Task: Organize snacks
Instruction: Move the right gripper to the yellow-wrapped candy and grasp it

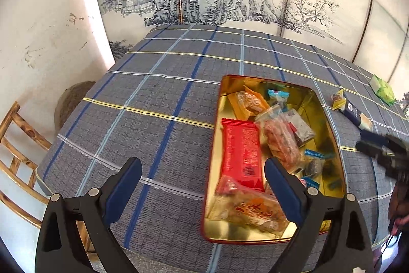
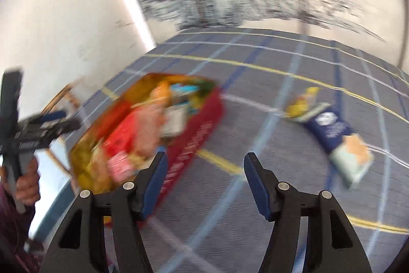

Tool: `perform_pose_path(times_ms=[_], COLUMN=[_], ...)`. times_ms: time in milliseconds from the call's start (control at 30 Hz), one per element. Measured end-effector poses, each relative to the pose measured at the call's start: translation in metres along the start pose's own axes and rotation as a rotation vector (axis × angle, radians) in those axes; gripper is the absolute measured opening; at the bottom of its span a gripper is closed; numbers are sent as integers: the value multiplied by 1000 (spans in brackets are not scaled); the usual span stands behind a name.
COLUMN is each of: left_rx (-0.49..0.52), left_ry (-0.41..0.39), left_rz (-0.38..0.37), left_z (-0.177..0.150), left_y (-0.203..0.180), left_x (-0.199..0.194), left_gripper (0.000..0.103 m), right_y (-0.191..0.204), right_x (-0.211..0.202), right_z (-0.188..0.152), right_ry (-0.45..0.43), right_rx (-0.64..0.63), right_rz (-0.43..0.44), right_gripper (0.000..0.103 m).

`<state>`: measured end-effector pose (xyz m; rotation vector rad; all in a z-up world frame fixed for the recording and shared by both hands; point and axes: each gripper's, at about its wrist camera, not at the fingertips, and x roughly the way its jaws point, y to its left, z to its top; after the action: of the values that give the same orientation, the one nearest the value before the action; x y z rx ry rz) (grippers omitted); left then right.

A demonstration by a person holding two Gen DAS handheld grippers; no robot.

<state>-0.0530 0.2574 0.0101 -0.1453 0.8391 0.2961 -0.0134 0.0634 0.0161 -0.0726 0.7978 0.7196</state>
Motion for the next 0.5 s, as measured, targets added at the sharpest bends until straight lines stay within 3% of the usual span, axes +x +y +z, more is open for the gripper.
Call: perform_pose_path(times_ms=[67, 333, 500], left_rx=[9, 67, 63], left_ry=[10, 17, 21], left_rz=[-13, -26, -47], left_z=[2, 6, 12], left_y=[-9, -33, -33], left_x=[2, 4, 3], left_gripper=[95, 95, 95], right_y=[-24, -72, -90], right_x=[3, 51, 87], right_z=[17, 69, 79], right_ry=[3, 54, 121], right_rx=[27, 14, 12], right_rz=[-66, -180, -231], right_gripper=[63, 63, 63])
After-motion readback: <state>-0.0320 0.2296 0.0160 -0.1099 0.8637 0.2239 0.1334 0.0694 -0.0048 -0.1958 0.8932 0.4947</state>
